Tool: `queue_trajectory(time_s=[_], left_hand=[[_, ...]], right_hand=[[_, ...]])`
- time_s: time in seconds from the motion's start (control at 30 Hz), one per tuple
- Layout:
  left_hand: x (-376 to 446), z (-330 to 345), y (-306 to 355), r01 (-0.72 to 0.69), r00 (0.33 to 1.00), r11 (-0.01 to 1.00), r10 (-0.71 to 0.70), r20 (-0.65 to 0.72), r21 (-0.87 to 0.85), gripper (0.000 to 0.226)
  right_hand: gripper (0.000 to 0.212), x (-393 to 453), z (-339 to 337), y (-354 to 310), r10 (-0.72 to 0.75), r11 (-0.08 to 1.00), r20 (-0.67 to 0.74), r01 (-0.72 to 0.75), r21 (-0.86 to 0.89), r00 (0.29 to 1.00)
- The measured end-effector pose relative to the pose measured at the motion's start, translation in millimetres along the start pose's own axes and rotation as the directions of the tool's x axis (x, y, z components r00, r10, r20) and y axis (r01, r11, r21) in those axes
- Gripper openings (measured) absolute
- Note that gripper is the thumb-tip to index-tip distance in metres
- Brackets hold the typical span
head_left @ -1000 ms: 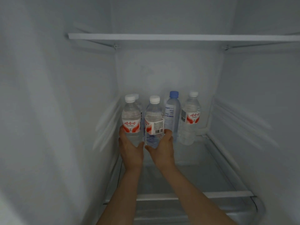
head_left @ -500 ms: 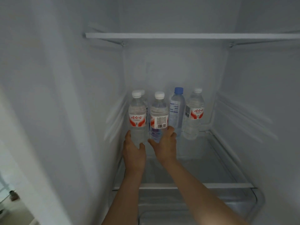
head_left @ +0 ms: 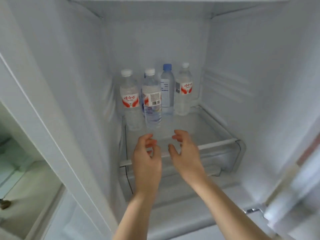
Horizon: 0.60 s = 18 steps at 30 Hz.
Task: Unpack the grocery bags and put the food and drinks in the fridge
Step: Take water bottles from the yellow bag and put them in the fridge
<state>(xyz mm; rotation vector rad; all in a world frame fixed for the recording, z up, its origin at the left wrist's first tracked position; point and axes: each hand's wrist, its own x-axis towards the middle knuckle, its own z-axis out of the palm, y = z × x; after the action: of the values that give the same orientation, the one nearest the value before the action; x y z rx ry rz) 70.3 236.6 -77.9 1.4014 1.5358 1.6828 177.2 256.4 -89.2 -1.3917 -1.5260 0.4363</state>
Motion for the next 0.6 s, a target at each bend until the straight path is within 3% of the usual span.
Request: queue_trajectory(time_s=[0.13,0.27,0.47,0.6], left_hand=[[-56.2,-18.4,-3.9,0.032,0.988,0.999,-0.035,0.153,0.021,0.021],[-116.4,-35.9,-14.9,0.006,0.942,0.998,-0.026,0.334,0.06,0.02],[-196.4,-40.3,-23.2,-0.008,0.799,0.997,-0.037,0.6,0.073,0.019],[-240.4,-45.6,-34.6,-0.06,0.677,0.996,-0.006,0.736,0.064,0.02]], right_hand=[[0.034,-74.5,-26.3,9.0,-0.032,0.999,-0.149,0.03,-0.013,0.988],[0.032,-154.6,-47.4,20.7,0.062,0.996,-0.206,-0.074,-0.054,0.977],[0.034,-263.8,-84.1,32.7,0.225,0.947,-0.226,-0.267,-0.179,0.948],[0.032,-326.9,-102.0,40.0,0.386,0.875,-0.246,-0.437,-0.207,0.889]])
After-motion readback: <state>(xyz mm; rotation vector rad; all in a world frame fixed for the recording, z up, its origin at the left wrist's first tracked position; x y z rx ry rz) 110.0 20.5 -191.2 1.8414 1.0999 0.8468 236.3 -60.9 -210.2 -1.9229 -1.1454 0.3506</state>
